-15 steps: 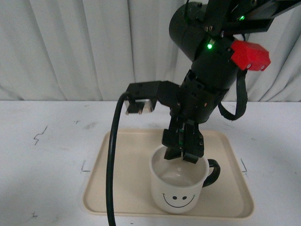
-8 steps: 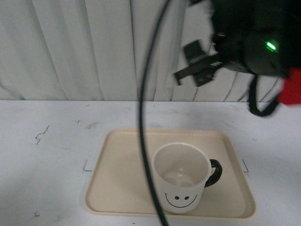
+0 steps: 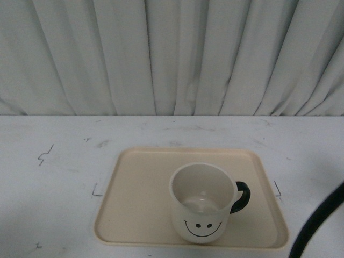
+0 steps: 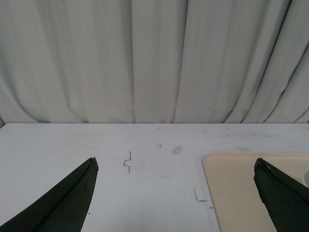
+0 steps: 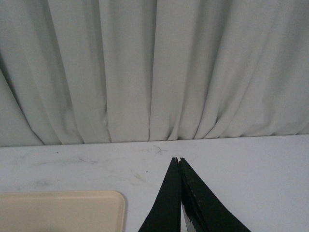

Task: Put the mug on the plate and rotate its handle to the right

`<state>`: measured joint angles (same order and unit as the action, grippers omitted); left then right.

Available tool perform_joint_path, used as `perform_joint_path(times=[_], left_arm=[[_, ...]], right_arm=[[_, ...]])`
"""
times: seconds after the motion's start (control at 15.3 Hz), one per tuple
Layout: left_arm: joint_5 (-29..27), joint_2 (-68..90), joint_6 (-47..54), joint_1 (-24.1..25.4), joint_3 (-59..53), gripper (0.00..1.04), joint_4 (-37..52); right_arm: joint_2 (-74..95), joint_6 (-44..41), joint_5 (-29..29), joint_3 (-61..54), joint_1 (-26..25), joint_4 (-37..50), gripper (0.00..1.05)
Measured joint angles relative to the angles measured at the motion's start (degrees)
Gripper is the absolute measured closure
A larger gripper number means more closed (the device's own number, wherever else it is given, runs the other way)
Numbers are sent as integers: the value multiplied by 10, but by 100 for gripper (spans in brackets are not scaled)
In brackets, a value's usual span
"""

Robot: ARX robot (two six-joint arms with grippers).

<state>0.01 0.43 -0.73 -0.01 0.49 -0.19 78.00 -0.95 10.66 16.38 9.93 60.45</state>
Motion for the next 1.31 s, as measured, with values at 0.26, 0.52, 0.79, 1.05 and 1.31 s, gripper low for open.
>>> perform_joint_path(times=[0.26, 0.52, 0.79, 1.05, 1.31], left_arm=[[0, 0, 0, 0, 0, 7, 0], [0, 0, 0, 0, 0, 7, 0], [0, 0, 0, 0, 0, 7, 0], [0, 0, 0, 0, 0, 7, 0], [0, 0, 0, 0, 0, 7, 0]], right_arm=[[-78, 1, -39, -92, -33, -3, 103], [-242, 1, -101, -137, -99, -108, 103], [-341, 2, -105, -151, -102, -186, 103], [-450, 2, -105, -157, -102, -280, 103], [-531, 2, -105, -157, -102, -358, 103]])
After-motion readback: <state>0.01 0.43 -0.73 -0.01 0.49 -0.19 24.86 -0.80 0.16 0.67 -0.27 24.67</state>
